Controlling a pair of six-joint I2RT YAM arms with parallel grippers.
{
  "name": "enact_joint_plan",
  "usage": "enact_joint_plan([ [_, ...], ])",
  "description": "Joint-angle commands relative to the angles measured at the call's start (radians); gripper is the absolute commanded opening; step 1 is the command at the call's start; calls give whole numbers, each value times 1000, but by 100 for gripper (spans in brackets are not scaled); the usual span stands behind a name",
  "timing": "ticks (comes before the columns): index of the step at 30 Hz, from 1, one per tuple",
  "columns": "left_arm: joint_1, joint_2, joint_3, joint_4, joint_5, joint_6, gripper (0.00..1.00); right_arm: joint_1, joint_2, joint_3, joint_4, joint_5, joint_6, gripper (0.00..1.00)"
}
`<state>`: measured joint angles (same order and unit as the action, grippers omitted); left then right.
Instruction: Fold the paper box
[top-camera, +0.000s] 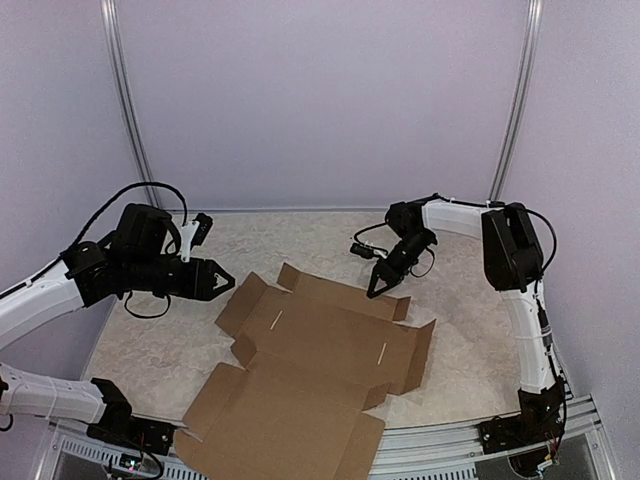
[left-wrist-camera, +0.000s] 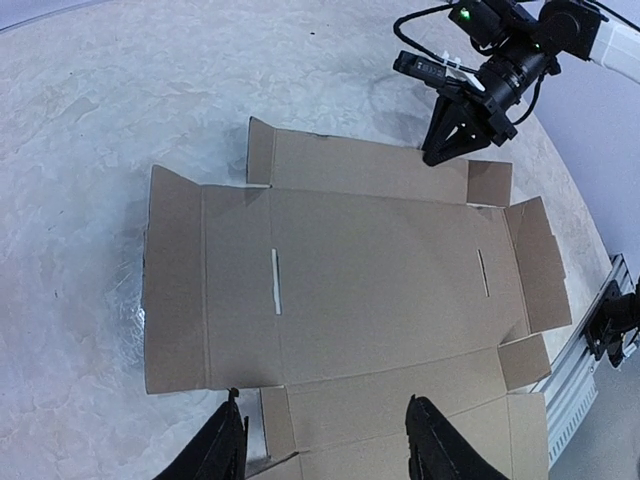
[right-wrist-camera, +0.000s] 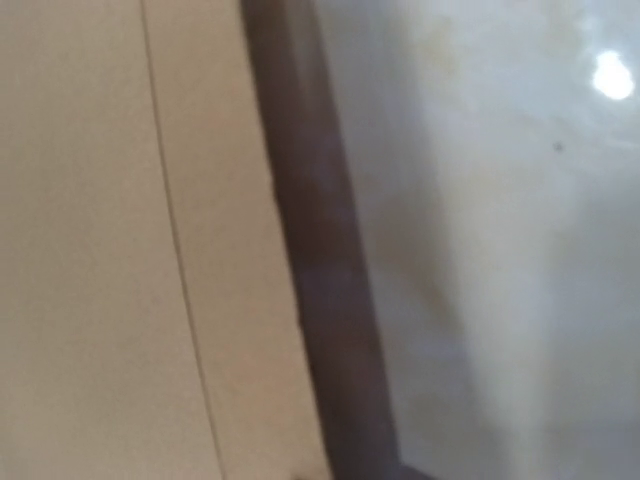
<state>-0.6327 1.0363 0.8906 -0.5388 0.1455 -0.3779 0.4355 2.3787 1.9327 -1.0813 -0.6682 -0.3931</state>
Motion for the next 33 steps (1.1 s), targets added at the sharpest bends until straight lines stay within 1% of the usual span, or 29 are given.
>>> enact_joint_plan([
  [1, 17, -2, -13, 16, -6, 3, 52, 28, -49, 15, -13, -8, -7, 5],
  [3, 24, -6, -12, 17, -9, 4, 52, 40, -67, 11, -7, 4, -7, 0],
  [8, 45, -17, -10, 28, -13, 0, 52, 73, -122, -10, 28, 84, 13, 0],
  [16, 76, -18, -6, 91, -3, 2, 53, 143, -272, -109, 138, 279, 37, 0],
  [23, 77, 44, -6, 187, -33, 14, 55, 237, -406, -253, 254, 454, 44, 0],
  [33, 66, 213, 14, 283, -38, 16, 55, 346, -562, -422, 371, 648, 105, 0],
])
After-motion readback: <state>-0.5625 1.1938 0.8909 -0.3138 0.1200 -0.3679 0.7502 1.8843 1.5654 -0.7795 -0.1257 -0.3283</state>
